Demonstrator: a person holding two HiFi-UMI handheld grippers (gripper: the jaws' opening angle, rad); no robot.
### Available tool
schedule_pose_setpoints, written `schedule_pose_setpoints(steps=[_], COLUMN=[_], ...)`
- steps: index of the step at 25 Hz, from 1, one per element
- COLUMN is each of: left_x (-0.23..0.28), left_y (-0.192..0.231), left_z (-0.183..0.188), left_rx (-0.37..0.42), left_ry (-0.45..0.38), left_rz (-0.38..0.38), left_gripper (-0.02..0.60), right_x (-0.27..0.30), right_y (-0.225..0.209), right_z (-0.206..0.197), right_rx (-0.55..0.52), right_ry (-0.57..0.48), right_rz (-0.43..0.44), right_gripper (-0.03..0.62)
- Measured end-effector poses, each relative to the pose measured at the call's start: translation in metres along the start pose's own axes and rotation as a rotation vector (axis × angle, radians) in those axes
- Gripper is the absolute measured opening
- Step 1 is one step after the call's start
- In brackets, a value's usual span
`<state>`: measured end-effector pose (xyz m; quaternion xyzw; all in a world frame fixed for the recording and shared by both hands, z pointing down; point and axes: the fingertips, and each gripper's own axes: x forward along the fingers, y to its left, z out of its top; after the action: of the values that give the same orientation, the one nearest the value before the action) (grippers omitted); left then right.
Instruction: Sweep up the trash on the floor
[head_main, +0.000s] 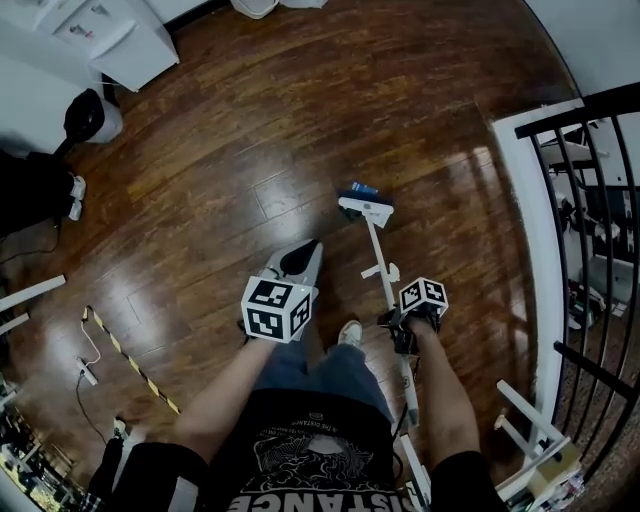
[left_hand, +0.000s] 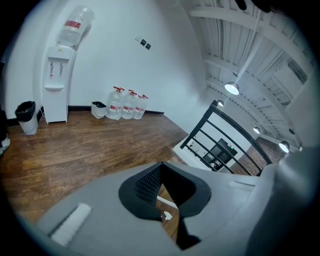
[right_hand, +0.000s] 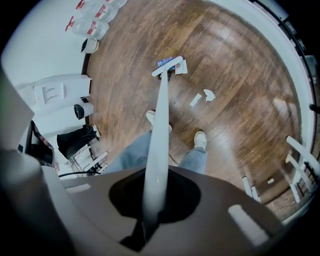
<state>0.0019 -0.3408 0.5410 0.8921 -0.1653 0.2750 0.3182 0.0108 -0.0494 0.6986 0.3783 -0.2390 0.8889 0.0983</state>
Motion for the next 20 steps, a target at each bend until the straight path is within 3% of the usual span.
schedule_pose_setpoints(steps=[14,20], left_x=[-0.034,-0.055], left_y=[-0.125,-0.158], left_z=[-0.097,-0.126], left_rx=[0.009,0.01], left_ry=[-0.055,-0.065], left_rz=[0.064,0.094], left_gripper=[0.005,0.005], right_x=[-0.007,-0.002], right_y=[-0.163,-0.208], right_z=[-0.08,-0.116], right_rx=[-0.151,-0.147], right_ry=[0.053,0.062], right_rz=[-0.155,-0.152], right_gripper=[0.0,0.0])
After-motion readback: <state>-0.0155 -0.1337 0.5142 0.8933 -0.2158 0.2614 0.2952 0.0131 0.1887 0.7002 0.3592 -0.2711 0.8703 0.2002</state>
